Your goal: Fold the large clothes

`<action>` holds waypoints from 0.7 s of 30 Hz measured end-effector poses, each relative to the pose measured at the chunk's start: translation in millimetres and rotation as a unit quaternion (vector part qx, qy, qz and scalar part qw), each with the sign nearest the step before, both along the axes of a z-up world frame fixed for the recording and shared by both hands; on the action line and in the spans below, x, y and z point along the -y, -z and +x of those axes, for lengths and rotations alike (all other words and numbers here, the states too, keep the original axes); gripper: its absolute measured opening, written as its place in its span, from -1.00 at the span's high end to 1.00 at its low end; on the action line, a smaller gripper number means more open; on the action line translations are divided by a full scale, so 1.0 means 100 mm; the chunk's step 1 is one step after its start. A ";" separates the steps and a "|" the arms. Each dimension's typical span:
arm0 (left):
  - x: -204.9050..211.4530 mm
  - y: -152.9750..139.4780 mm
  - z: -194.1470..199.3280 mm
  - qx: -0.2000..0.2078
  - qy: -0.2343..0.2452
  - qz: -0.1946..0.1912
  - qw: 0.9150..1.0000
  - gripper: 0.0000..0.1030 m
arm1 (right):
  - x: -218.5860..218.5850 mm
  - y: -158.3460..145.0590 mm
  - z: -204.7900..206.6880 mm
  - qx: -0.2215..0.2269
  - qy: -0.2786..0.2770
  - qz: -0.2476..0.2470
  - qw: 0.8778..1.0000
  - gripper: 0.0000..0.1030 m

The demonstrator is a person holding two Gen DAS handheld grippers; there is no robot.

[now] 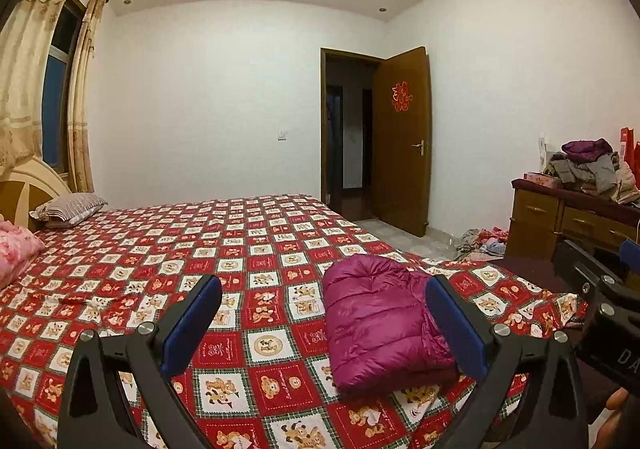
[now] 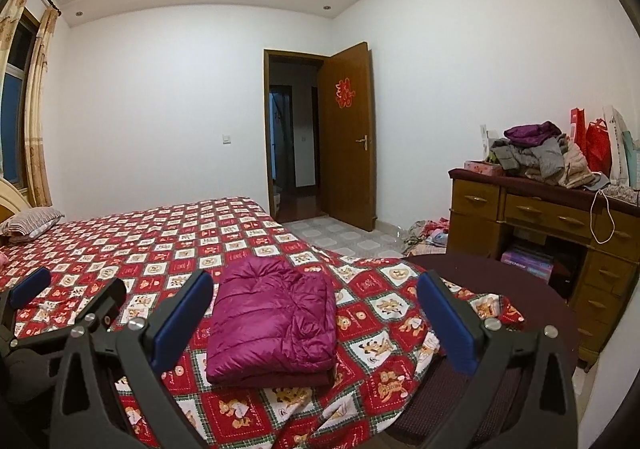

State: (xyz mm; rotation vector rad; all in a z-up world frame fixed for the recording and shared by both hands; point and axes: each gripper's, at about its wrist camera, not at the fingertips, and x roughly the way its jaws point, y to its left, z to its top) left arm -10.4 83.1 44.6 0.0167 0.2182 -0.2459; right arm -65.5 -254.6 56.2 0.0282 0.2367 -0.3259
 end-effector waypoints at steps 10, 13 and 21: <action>0.02 -0.03 -0.05 0.015 0.007 0.004 1.000 -0.98 | 0.00 -0.03 -0.03 0.009 -0.001 -0.005 1.000 -1.00; 0.03 -0.03 -0.05 0.016 0.009 0.004 1.000 -0.98 | -0.01 -0.03 -0.03 0.008 -0.001 -0.005 1.000 -1.00; 0.00 -0.06 -0.11 0.034 0.011 0.003 0.999 -0.98 | 0.02 -0.07 -0.03 0.015 -0.001 -0.003 1.000 -1.00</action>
